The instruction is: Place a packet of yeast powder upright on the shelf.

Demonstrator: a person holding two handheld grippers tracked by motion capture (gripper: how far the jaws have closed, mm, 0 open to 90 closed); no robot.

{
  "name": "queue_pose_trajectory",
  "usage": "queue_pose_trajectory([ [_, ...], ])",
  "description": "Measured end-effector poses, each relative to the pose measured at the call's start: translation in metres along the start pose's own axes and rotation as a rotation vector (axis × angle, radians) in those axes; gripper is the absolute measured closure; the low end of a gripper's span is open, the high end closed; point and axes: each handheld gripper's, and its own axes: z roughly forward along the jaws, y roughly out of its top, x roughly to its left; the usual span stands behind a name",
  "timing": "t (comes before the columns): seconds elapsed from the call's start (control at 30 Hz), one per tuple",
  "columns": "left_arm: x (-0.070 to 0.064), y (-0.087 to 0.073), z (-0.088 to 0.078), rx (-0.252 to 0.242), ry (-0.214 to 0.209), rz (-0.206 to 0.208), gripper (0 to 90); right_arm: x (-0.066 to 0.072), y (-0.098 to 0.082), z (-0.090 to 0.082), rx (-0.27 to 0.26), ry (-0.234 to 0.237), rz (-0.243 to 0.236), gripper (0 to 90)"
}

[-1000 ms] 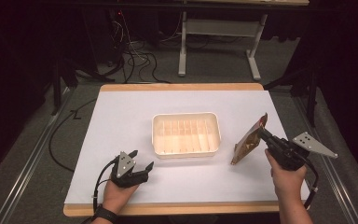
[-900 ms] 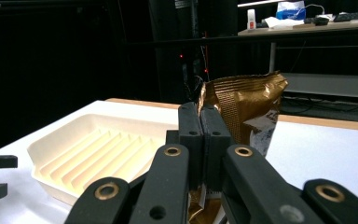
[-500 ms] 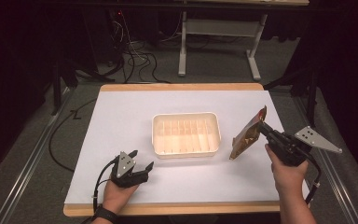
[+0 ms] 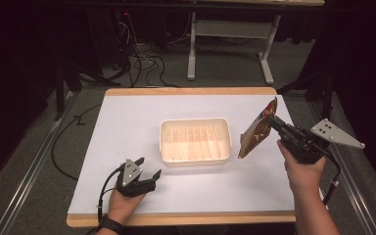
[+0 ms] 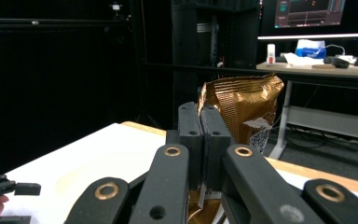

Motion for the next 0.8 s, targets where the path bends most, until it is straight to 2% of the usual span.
queue_pose_trajectory([
  [0.3,0.000,0.000,0.000,-0.005,0.000,-0.004,24.2,0.005,0.008,0.011,-0.009,0.029,-0.001,90.0],
  [0.47,0.001,0.000,0.000,-0.003,-0.001,-0.005,24.0,0.008,0.009,0.018,-0.013,0.060,0.019,90.0],
  [0.8,0.001,0.000,-0.001,-0.006,-0.003,-0.005,23.8,0.016,0.010,0.040,0.004,0.109,0.023,90.0],
])
